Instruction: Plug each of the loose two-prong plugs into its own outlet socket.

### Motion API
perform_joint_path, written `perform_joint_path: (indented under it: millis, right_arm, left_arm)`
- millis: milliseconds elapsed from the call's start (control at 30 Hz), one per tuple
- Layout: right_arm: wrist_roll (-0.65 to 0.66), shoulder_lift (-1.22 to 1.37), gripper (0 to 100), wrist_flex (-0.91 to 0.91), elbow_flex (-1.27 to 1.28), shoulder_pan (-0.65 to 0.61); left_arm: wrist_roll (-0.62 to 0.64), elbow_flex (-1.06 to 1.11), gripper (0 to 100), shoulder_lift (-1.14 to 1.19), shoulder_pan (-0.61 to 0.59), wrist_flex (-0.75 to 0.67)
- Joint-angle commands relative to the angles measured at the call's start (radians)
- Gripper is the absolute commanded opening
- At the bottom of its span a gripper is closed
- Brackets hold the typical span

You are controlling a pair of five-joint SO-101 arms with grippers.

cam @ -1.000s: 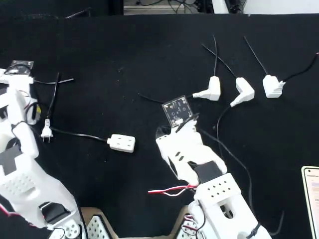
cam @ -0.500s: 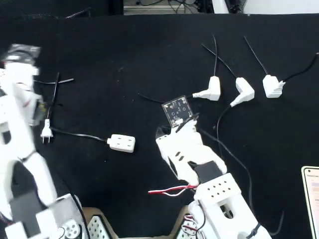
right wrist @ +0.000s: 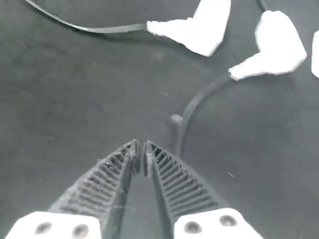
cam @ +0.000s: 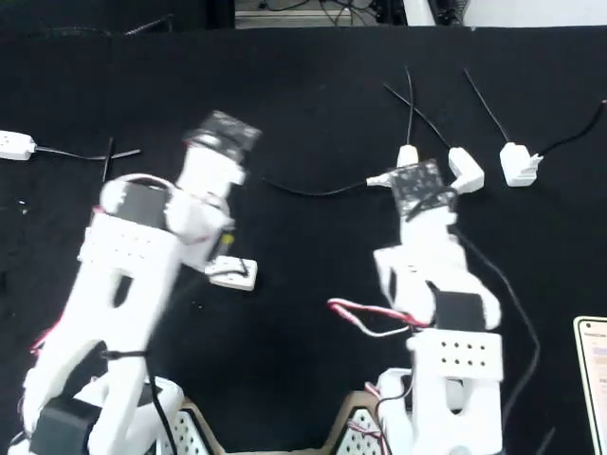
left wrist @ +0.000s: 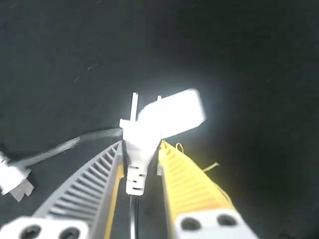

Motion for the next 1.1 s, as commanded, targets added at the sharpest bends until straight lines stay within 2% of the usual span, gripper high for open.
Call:
perform_joint_path:
  millis: [0, 100, 267, 333, 433, 533, 633, 700, 767, 900, 1067]
  right_arm:
    - [0.026, -0.021, 1.1, 0.009, 0.01, 0.057]
    - [0.026, -0.021, 1.1, -0.005, 0.039, 0.058]
    - [0.026, -0.021, 1.2, -0.008, 0.044, 0.054]
    - [0.026, -0.021, 1.2, -0.008, 0.044, 0.052]
    - [0.028, -0.018, 1.2, -0.008, 0.044, 0.032]
    - [0.077, -0.015, 1.2, -0.002, 0.044, -0.038]
    - [0.121, -0.015, 1.2, -0.002, 0.042, -0.133]
    - [0.118, -0.013, 1.6, -0.002, 0.033, -0.199]
    - [0.089, -0.012, 6.4, 0.0, 0.025, -0.269]
    - [0.046, -0.012, 17.5, -0.014, 0.024, -0.385]
    - [-0.075, -0.01, 11.3, -0.115, 0.03, -0.508]
  left_arm:
    - [0.058, 0.028, 3, -0.02, 0.133, -0.129]
    - [0.081, 0.085, 5, -0.02, 0.196, -0.219]
    - [0.098, 0.117, 21, -0.031, 0.205, -0.249]
    - [0.097, 0.099, 25, -0.032, 0.17, -0.212]
    - [0.087, 0.024, 24, -0.032, 0.085, -0.114]
    - [0.002, -0.016, 25, -0.032, -0.007, -0.051]
    - [-0.094, 0.021, 25, -0.02, -0.125, -0.058]
    - [-0.118, 0.113, 25, -0.011, -0.197, -0.133]
    - [-0.106, 0.226, 25, -0.002, -0.254, -0.259]
    - [-0.003, 0.414, 25, 0.0, -0.323, -0.5]
    - [0.097, 0.541, 25, 0.0, -0.352, -0.628]
